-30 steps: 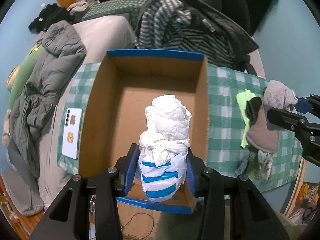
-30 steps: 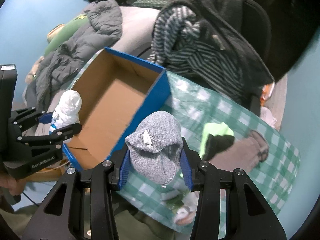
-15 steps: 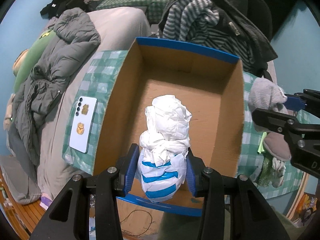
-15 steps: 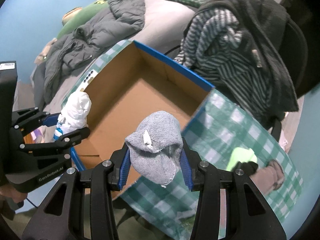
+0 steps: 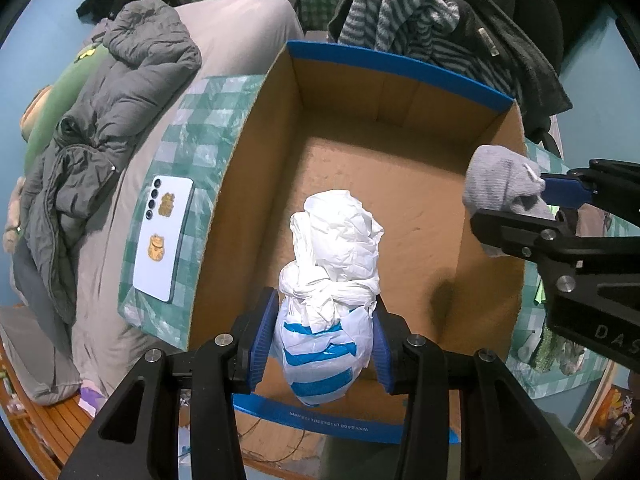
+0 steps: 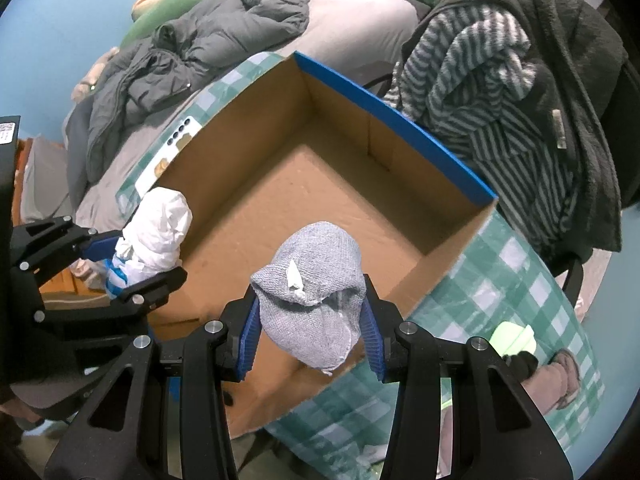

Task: Organize soft objects
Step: 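Carry both held socks up and over the open cardboard box, then open both grippers to drop the socks into the box, then move both open tools back over the tablecloth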

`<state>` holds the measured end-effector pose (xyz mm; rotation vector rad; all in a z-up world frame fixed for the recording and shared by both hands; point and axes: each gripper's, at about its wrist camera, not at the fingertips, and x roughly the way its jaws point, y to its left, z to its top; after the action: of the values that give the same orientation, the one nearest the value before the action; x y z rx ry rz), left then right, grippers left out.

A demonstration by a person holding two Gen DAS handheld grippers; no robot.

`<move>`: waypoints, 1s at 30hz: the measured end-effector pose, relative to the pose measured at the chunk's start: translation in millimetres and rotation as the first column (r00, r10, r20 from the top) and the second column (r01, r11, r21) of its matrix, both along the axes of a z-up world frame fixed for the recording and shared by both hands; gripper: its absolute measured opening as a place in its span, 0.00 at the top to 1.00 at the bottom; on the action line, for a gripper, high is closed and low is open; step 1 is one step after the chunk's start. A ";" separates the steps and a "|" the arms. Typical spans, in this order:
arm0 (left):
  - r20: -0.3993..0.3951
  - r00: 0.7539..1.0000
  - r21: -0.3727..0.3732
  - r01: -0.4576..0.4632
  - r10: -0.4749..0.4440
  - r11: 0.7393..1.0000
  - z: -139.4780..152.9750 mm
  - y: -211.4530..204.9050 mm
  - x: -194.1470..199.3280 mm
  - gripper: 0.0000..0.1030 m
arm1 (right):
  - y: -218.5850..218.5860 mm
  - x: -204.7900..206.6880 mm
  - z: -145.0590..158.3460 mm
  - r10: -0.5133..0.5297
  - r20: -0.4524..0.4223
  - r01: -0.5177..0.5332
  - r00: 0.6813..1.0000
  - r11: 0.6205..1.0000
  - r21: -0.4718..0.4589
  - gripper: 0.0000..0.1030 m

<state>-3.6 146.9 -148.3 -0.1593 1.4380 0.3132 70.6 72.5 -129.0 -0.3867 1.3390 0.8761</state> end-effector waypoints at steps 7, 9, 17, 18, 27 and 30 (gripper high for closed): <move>-0.015 1.000 0.004 0.002 -0.002 1.000 -3.6 2.6 1.0 0.52 | 7.3 3.1 -5.8 -0.001 -0.004 0.001 1.000 1.000 -0.005 0.54; -0.016 1.000 0.013 0.003 -0.003 1.000 -3.2 2.4 0.8 0.50 | 7.5 4.2 -4.3 -0.007 -0.002 0.007 1.000 1.000 0.003 0.48; -0.005 1.000 0.016 0.002 -0.002 1.000 2.8 2.6 -0.3 0.40 | 3.2 6.4 2.5 -0.023 0.027 0.023 0.999 1.000 0.002 0.35; -0.003 1.000 0.015 0.004 -0.004 1.000 4.2 2.1 -0.2 0.40 | 1.7 7.1 4.0 -0.029 0.028 0.029 0.999 1.000 0.002 0.35; 0.037 0.998 0.018 0.048 -0.049 0.999 25.3 -15.4 6.5 0.40 | -19.6 7.3 17.7 -0.069 0.041 0.069 0.997 0.998 0.009 0.31; 0.049 0.996 0.018 0.072 -0.073 0.997 31.5 -24.3 10.3 0.40 | -31.8 7.9 22.9 -0.089 0.045 0.089 0.995 0.996 0.010 0.31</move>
<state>6.7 122.6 -116.7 -0.1010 1.3889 0.2599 78.5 40.7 -106.1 -0.3362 1.3005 0.7938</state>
